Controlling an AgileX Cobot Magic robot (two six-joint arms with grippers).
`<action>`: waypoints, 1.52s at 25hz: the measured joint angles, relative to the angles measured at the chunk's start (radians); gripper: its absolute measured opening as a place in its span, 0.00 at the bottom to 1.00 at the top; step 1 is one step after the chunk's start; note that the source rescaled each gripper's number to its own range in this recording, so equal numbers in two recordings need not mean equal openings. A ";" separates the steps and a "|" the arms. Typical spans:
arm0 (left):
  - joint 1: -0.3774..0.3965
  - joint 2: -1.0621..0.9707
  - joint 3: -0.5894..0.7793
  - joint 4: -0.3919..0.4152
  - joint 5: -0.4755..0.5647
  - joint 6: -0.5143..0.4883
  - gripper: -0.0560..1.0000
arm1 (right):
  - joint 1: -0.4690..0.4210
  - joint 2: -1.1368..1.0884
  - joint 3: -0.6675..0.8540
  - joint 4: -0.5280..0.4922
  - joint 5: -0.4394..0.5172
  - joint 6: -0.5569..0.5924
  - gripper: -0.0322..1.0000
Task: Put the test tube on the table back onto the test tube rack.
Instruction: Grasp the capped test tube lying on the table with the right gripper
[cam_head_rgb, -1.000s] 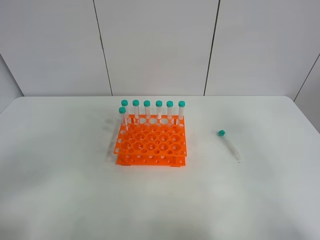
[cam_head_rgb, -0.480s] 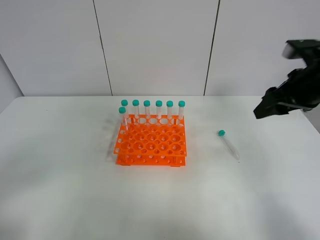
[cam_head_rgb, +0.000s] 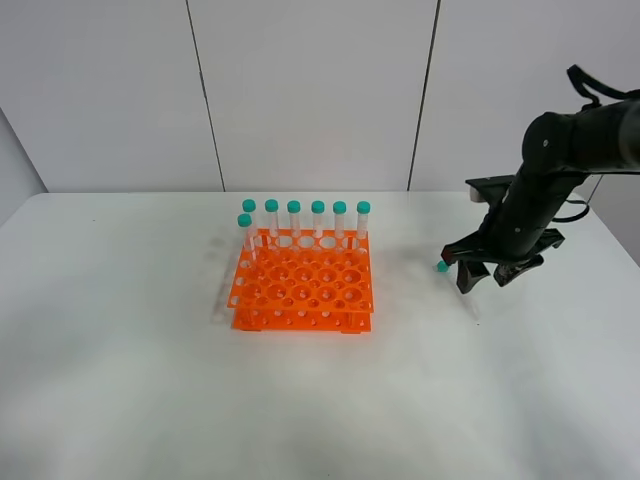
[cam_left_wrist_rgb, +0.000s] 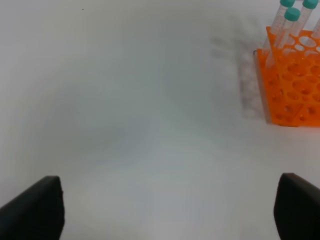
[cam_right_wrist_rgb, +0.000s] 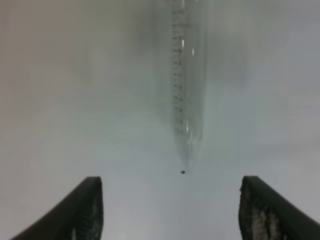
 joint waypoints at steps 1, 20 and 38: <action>0.000 0.000 0.000 0.000 0.000 0.000 1.00 | 0.001 0.022 -0.008 -0.001 0.001 0.002 0.64; 0.000 0.000 0.000 0.000 0.000 0.000 1.00 | 0.002 0.206 -0.102 -0.015 -0.057 -0.003 0.64; 0.000 0.000 0.000 0.000 0.000 0.000 1.00 | 0.002 0.207 -0.108 -0.020 -0.021 -0.024 0.03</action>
